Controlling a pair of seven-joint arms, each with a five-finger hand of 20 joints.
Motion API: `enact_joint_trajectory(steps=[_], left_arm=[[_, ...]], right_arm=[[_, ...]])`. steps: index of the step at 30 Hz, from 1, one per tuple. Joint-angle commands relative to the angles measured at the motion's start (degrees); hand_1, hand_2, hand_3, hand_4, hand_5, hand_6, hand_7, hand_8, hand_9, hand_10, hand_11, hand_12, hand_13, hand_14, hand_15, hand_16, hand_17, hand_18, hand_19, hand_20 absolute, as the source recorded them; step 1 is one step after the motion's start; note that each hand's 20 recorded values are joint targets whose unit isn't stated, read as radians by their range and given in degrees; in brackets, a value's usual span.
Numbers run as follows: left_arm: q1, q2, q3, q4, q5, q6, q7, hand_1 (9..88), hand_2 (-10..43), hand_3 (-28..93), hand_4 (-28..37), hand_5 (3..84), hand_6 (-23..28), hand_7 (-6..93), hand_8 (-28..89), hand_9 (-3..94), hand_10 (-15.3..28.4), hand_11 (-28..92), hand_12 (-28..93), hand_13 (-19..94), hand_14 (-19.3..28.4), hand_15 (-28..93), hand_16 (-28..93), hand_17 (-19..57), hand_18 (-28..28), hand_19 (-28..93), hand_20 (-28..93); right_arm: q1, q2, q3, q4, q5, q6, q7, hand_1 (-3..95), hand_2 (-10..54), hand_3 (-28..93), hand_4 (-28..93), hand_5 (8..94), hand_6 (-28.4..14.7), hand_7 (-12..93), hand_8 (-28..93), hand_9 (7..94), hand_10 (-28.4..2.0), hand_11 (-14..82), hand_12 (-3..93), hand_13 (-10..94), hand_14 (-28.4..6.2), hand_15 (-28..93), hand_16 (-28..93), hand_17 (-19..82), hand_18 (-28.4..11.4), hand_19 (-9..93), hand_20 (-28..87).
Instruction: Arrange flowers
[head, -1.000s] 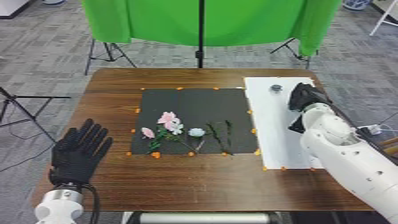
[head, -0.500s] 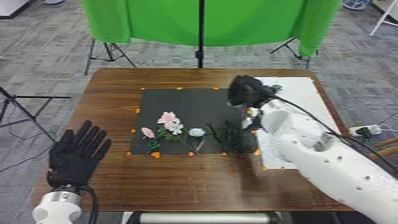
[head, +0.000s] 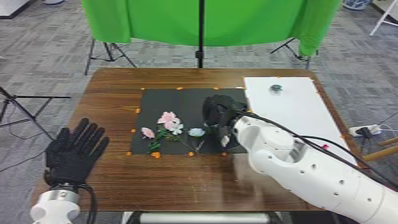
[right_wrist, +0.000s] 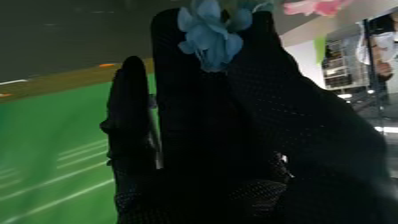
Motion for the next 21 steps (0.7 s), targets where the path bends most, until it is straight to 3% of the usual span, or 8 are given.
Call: enact_joint_trajectory(steps=[1,5,8,9,11,21], left_arm=[[0.3,-0.03,0.31,0.21,-0.73,-0.18,-0.03,30.4,11.0,76,-26.3,42.8,9.1,9.8,-8,31.8,14.0,18,12,23,12.6,28,-3,-4.5,12.1,25,14],[0.3,-0.12,0.25,0.17,-0.61,-0.41,-0.21,30.2,11.2,76,-26.4,42.9,9.0,9.9,-8,32.6,14.1,18,12,24,12.8,29,-3,-4.6,12.2,25,14],[0.1,0.00,0.16,0.31,-0.14,-0.61,-0.37,31.0,10.2,76,-26.2,43.0,9.0,10.0,-8,32.8,14.1,18,12,24,12.9,29,-3,-4.6,12.2,26,14],[0.2,-0.04,0.03,0.29,-0.21,-0.86,-0.42,31.7,9.7,77,-25.9,43.0,9.0,10.0,-8,32.9,14.1,18,12,24,12.9,29,-3,-4.5,12.3,26,14],[0.1,-0.07,0.04,0.39,-0.67,-1.28,-0.37,33.1,8.9,77,-25.1,43.1,9.0,10.1,-8,33.5,13.9,18,12,25,12.8,29,-3,-4.5,12.3,26,14],[0.6,-0.08,-0.01,0.38,-0.50,-0.99,-0.40,34.4,6.5,76,-22.2,43.0,8.9,10.3,-8,33.5,13.8,18,12,25,12.7,30,-3,-4.3,12.3,26,14]], right_arm=[[-2.5,0.5,3.0,-0.6,0.6,-1.3,0.5,62.1,-9.5,66,-28,73.1,-0.2,34,0,82.1,-10.1,10.9,41.5,66,-6.8,29,40,28,-19.0,75,37],[-3.6,0.4,3.8,-1.3,0.8,-3.6,0.9,60.0,-9.5,67,-28,70.7,-0.4,29,-4,77.8,-10.7,9.0,35.2,63,-7.9,34,37,27,-19.3,76,37],[-3.9,0.4,4.4,-1.7,0.2,-5.2,1.2,57.7,-9.5,70,-28,67.1,1.1,19,-9,68.9,-11.3,16.5,18.8,60,-9.1,41,36,27,-19.6,77,36],[-3.9,0.5,4.5,-1.8,0.1,-5.4,1.1,57.6,-9.5,70,-28,66.2,1.3,18,-12,67.8,-11.4,16.6,17.3,59,-9.3,43,35,27,-19.6,77,36],[-4.2,0.6,5.0,-1.8,0.1,-5.3,1.1,59.5,-9.5,70,-28,65.0,1.4,18,-14,65.7,-11.0,15.8,16.2,58,-9.3,44,35,26,-19.5,77,36],[-6.6,2.4,8.4,-3.6,-1.1,-1.4,3.3,53.4,-9.5,77,-28,60.0,0.1,18,-14,57.2,-12.0,12.5,14.9,54,-11.5,51,28,23,-20.1,74,34]])
